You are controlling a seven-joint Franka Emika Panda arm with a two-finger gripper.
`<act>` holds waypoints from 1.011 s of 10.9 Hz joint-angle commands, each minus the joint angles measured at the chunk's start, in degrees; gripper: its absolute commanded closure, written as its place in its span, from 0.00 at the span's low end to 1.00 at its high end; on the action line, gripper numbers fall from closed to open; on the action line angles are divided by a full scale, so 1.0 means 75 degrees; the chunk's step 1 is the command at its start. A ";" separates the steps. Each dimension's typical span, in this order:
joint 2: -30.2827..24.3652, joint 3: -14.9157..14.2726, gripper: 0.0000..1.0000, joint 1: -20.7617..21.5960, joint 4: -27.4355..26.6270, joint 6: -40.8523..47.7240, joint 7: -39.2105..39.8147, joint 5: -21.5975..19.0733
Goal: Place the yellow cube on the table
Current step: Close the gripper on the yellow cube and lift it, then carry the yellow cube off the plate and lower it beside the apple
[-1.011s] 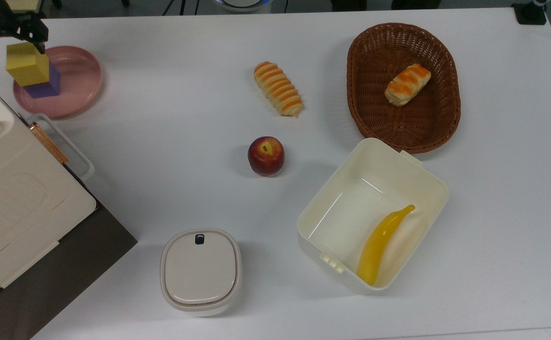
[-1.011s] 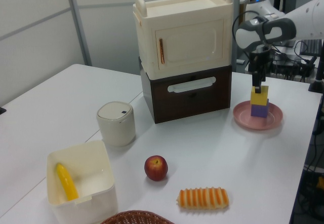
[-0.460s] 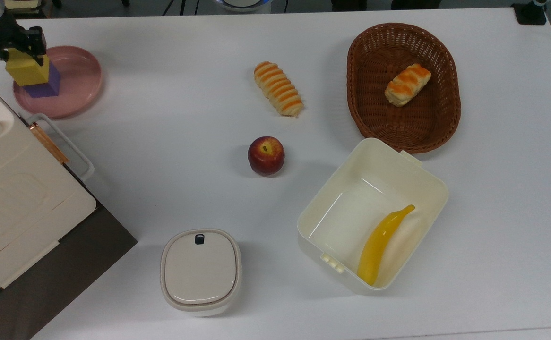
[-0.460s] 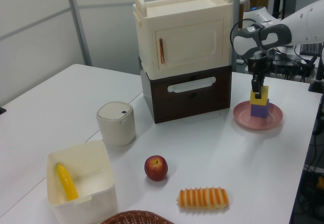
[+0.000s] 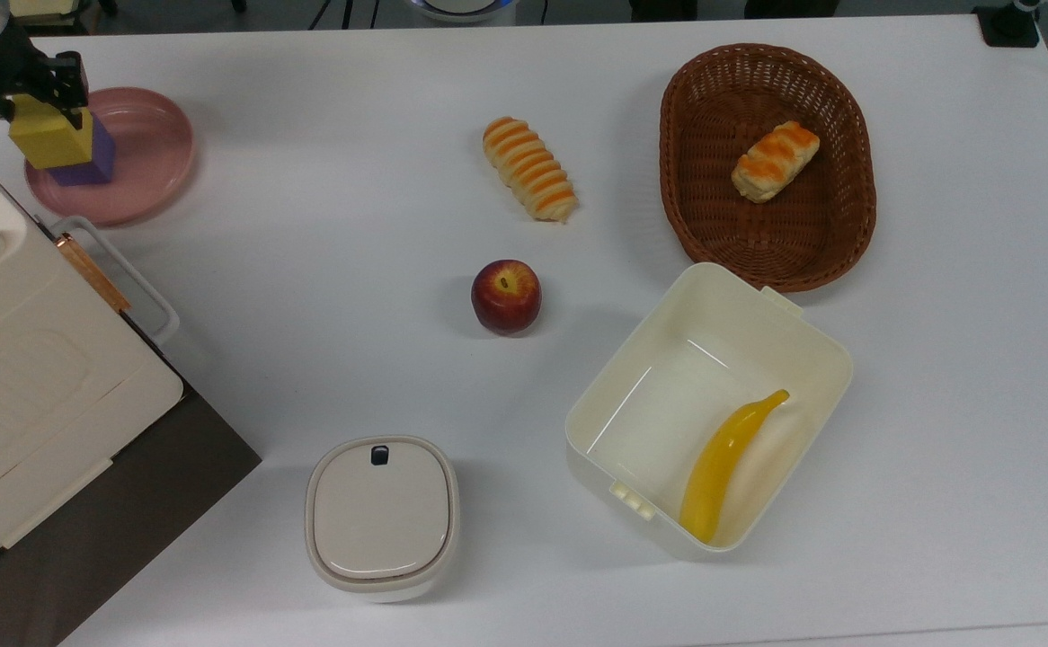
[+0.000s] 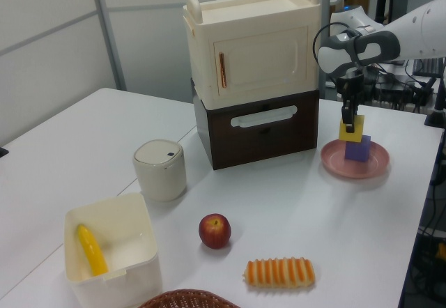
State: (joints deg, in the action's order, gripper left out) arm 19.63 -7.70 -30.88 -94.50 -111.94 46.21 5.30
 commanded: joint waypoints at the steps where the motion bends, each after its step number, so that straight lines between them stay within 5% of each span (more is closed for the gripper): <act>1: -0.0414 0.0450 0.64 0.0062 -0.0067 0.0324 -0.0241 0.0079; 7: -0.0461 0.2325 0.60 0.0085 -0.0138 0.0359 -0.2947 0.0091; 11: -0.0251 0.2480 0.57 0.1418 -0.0255 0.0301 -0.4845 0.0091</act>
State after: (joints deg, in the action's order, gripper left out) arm 17.86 11.20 -25.63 -95.38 -109.96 17.18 5.30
